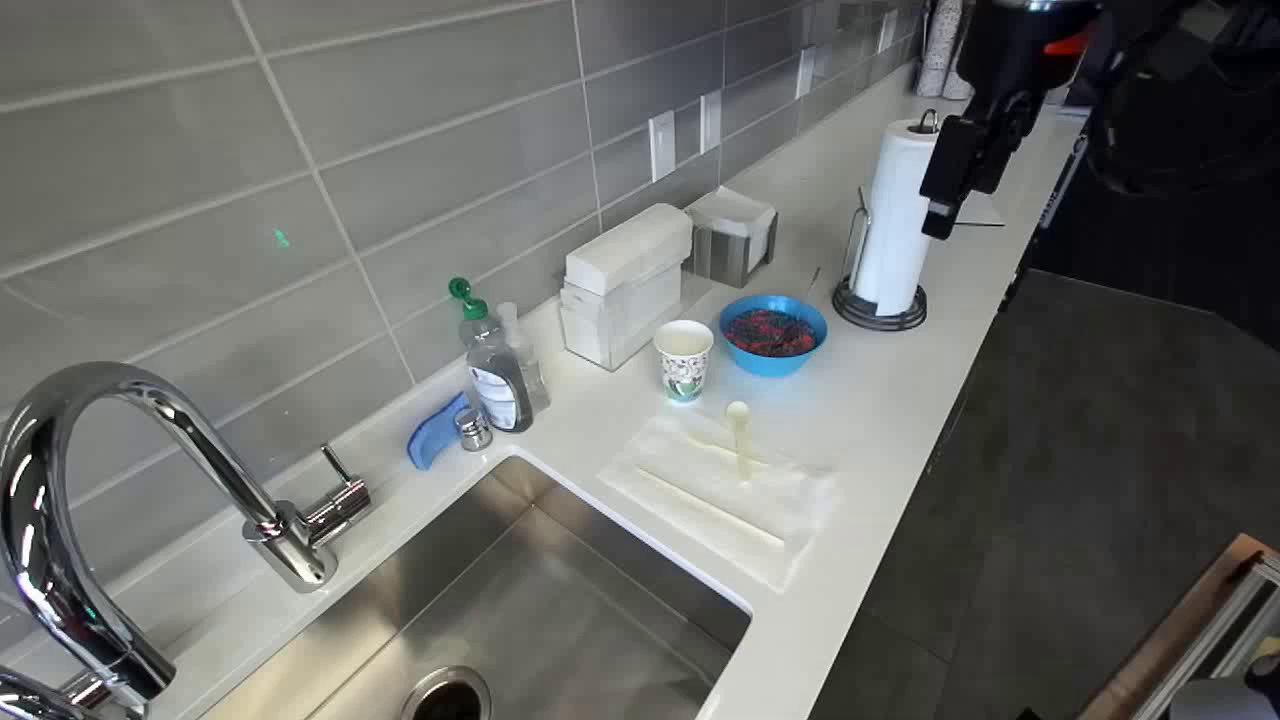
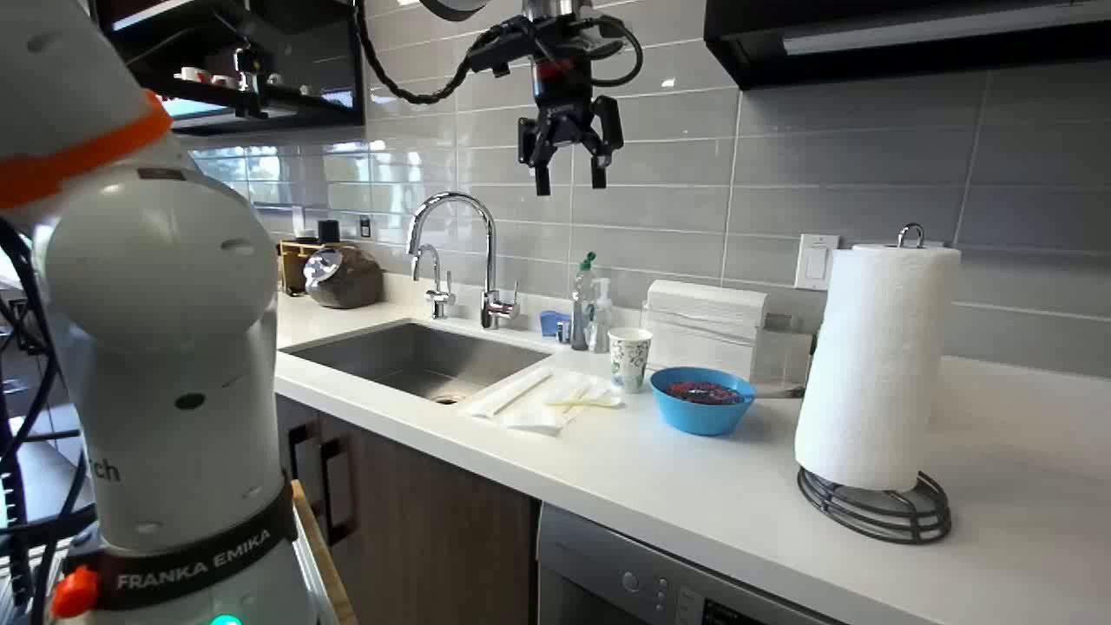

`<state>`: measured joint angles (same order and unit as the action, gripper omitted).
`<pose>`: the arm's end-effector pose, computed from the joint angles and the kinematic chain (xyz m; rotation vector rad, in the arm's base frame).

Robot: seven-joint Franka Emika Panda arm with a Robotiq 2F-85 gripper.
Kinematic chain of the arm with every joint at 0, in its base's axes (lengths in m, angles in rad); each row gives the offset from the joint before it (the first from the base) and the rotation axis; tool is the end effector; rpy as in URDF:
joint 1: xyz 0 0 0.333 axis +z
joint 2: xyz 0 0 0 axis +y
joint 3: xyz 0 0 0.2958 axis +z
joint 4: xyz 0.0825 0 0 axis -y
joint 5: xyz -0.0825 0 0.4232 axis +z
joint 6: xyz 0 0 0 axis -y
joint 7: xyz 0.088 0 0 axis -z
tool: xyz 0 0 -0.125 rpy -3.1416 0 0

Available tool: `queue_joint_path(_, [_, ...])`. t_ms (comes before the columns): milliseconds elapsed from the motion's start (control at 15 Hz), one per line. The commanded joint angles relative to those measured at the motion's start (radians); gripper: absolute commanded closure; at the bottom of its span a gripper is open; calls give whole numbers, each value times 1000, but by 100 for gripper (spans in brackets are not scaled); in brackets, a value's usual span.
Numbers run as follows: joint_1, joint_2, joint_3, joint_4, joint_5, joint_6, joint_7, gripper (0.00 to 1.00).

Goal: Move the spoon to the left

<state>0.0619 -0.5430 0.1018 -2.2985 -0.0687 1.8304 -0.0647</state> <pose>0.4411 0.0691 0.5135 3.0029 0.3484 0.1168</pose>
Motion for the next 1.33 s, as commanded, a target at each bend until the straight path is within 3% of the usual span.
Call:
queue_joint_path(0, [12,1,-9,2,-5,-2,5,0])
queue_joint_path(333, [12,1,-9,2,-5,-2,5,0])
queue_joint_path(533, [5,45,-4,-22,7,130,57,0])
queue_joint_path(667, [-5,87,-3,-42,44,246,147,0])
queue_joint_path(1000, [-33,192,17,-105,90,386,400,0])
queue_joint_path(1267, [-34,282,90,-169,64,483,668,0])
